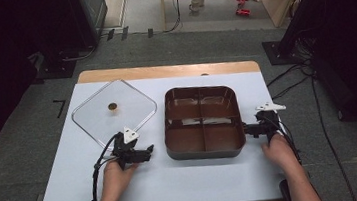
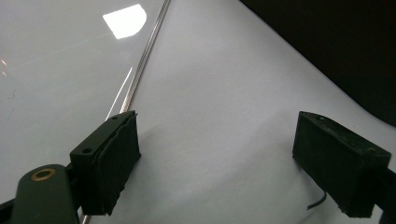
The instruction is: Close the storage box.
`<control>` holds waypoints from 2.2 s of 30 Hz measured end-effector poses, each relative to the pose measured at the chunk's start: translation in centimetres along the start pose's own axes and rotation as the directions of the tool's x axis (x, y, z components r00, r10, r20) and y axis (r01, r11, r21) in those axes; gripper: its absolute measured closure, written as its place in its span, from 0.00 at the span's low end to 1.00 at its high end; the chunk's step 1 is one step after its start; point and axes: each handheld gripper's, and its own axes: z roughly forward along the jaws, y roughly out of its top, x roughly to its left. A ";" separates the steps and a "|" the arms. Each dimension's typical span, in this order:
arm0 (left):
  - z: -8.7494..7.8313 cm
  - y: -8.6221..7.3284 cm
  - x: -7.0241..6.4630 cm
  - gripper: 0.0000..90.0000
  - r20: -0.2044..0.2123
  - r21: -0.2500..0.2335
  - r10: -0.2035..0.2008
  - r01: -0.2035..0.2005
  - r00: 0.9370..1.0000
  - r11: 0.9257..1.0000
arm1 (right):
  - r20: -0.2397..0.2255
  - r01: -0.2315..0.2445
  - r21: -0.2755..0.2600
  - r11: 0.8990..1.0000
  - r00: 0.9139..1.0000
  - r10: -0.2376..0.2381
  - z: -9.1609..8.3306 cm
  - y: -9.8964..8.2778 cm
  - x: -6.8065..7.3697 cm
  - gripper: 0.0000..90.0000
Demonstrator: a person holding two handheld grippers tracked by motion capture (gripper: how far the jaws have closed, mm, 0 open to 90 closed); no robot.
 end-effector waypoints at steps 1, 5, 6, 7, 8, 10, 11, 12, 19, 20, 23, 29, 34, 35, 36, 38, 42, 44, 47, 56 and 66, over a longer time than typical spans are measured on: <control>0.0 0.0 0.0 0.17 0.000 0.000 0.000 0.000 1.000 1.000 | 0.000 0.000 0.000 1.000 1.000 0.000 0.0 0.0 0.0 0.09; 0.0 0.0 0.0 0.17 0.000 0.000 0.000 0.000 1.000 1.000 | 0.000 0.000 0.000 1.000 1.000 0.000 0.0 0.0 0.0 0.09; 0.0 0.0 0.0 0.17 0.000 0.000 0.000 0.000 1.000 1.000 | 0.000 0.000 0.000 1.000 1.000 0.000 0.0 0.0 0.0 0.09; 0.0 0.0 0.0 0.17 0.001 0.000 0.000 0.000 1.000 1.000 | 0.000 0.000 0.000 1.000 1.000 0.000 0.0 0.0 0.0 0.09; 0.0 0.0 0.0 0.17 0.001 0.000 0.000 0.000 1.000 1.000 | 0.000 0.000 0.000 1.000 1.000 0.000 0.0 0.0 0.0 0.09; 0.0 0.0 0.0 0.17 0.000 0.000 0.000 0.000 1.000 1.000 | 0.000 0.000 0.000 1.000 1.000 0.000 0.0 0.0 0.0 0.09; 0.0 0.0 0.0 0.17 0.000 0.000 0.000 0.000 1.000 1.000 | 0.000 0.000 0.000 1.000 1.000 0.000 0.0 0.0 0.0 0.09; 0.0 0.0 0.0 0.17 0.000 -0.001 0.000 0.000 1.000 1.000 | 0.000 0.000 0.000 1.000 1.000 0.000 0.0 0.0 0.0 0.09; 0.0 0.0 0.0 0.17 -0.001 0.000 0.001 -0.001 1.000 1.000 | 0.000 0.000 0.000 1.000 1.000 0.000 0.0 0.0 0.0 0.09; 0.0 0.0 0.0 0.17 -0.001 0.000 0.001 -0.001 1.000 1.000 | 0.000 0.000 0.000 1.000 1.000 0.000 0.0 0.0 0.0 0.09; 0.0 0.0 0.0 0.17 -0.003 0.001 0.001 -0.001 1.000 1.000 | 0.000 0.000 0.000 1.000 1.000 0.000 0.0 0.0 0.0 0.09; 0.0 0.0 -0.1 0.17 -0.006 0.002 -0.007 0.007 1.000 1.000 | 0.000 0.000 0.000 1.000 1.000 0.000 0.0 0.0 0.0 0.09; 0.0 0.5 0.0 0.17 0.002 0.037 -0.002 0.001 1.000 0.999 | 0.000 0.000 0.000 1.000 1.000 0.000 0.0 0.0 0.0 0.09; 0.0 0.7 0.0 0.17 0.003 0.050 -0.001 0.000 1.000 0.999 | 0.000 0.000 0.000 1.000 1.000 0.000 0.0 0.0 0.0 0.09; 0.0 0.8 0.0 0.18 0.003 0.056 0.000 0.000 1.000 0.998 | 0.000 0.000 0.000 1.000 1.000 0.000 0.0 0.0 0.0 0.09; -0.3 1.0 0.1 0.30 0.000 0.064 0.007 -0.007 1.000 0.998 | 0.000 0.000 0.000 1.000 1.000 0.000 0.0 0.0 0.0 0.09; -1.3 1.6 0.2 0.41 0.007 0.030 0.019 -0.019 1.000 0.999 | 0.000 0.000 0.000 1.000 1.000 0.000 0.0 0.0 0.0 0.09; -1.3 1.8 0.3 0.42 0.029 0.039 0.019 -0.020 0.999 0.999 | 0.000 0.000 0.000 1.000 1.000 0.000 0.0 0.0 0.0 0.09; -1.4 2.6 0.6 0.41 0.080 0.077 0.023 -0.030 0.996 0.997 | 0.000 0.000 0.000 1.000 1.000 0.000 0.0 0.0 0.0 0.09; -2.2 4.1 2.6 0.40 0.065 0.048 0.018 -0.021 0.998 0.999 | 0.001 0.000 0.000 1.000 1.000 0.000 0.0 0.0 0.0 0.09; -1.8 5.6 4.2 0.40 0.102 0.039 -0.013 0.009 0.995 0.999 | 0.002 0.002 0.000 1.000 1.000 -0.002 0.0 0.0 0.0 0.09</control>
